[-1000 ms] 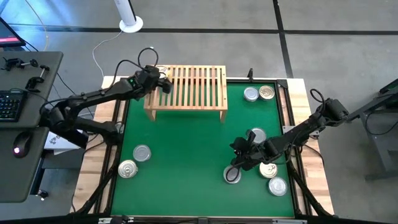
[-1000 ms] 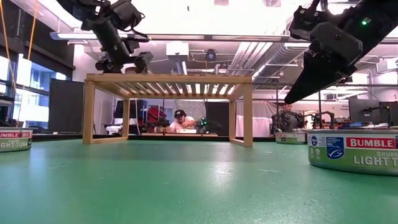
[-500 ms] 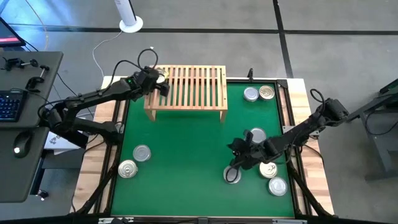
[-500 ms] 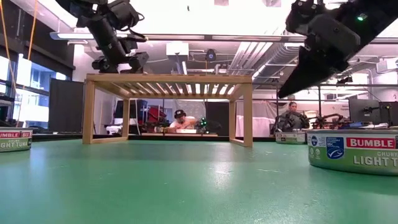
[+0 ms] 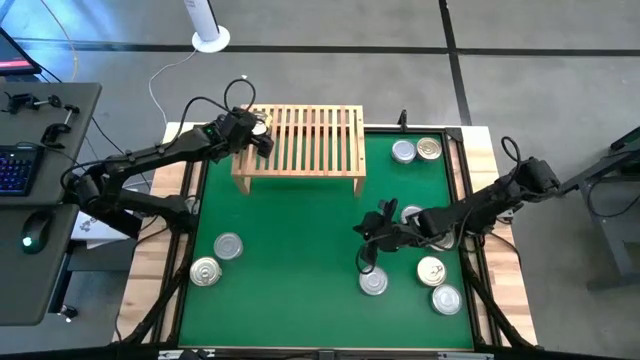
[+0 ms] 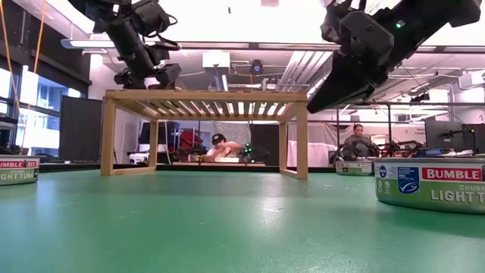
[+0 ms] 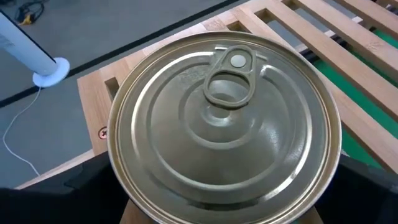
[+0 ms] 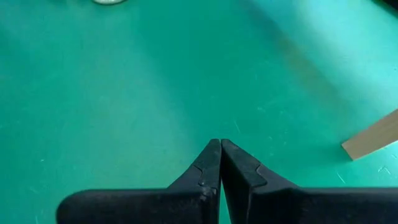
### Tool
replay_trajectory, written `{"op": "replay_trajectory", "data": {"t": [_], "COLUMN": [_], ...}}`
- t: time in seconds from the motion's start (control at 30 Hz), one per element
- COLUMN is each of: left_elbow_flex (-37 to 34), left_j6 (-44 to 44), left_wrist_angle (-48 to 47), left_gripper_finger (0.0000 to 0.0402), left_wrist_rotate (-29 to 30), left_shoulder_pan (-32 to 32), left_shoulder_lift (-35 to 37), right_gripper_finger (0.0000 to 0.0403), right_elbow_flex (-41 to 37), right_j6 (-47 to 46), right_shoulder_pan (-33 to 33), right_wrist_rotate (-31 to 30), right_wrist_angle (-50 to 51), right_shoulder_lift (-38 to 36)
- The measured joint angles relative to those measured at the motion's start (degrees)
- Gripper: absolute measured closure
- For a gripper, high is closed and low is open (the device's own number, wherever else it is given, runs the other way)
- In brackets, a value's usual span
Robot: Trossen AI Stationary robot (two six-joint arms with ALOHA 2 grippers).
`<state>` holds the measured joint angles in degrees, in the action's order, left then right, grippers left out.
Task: Stack canned seafood by type on shelf
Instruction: Put the blue pink tuna can on the shelf
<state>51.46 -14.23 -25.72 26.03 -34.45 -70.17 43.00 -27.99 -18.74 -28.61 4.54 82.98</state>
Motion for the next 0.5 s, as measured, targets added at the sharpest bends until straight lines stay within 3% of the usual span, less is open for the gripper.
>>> {"op": "replay_trajectory", "data": {"t": [0.2, 0.5], "left_elbow_flex": [-0.05, -0.04], "left_j6": [-0.46, -3.54], "left_wrist_angle": [2.58, 2.56], "left_gripper_finger": [0.0002, 0.0002], "left_wrist_rotate": [-0.36, -8.45], "left_shoulder_pan": [-0.03, -2.35], "left_shoulder_lift": [-0.07, -0.04], "right_gripper_finger": [0.0400, 0.0400], "right_elbow_flex": [0.00, 0.00], "right_j6": [0.00, 0.00], "right_shoulder_pan": [0.00, 0.00], "right_wrist_rotate": [0.19, 0.19], "right_wrist_angle": [0.02, 0.14], "right_shoulder_lift": [0.00, 0.00]}}
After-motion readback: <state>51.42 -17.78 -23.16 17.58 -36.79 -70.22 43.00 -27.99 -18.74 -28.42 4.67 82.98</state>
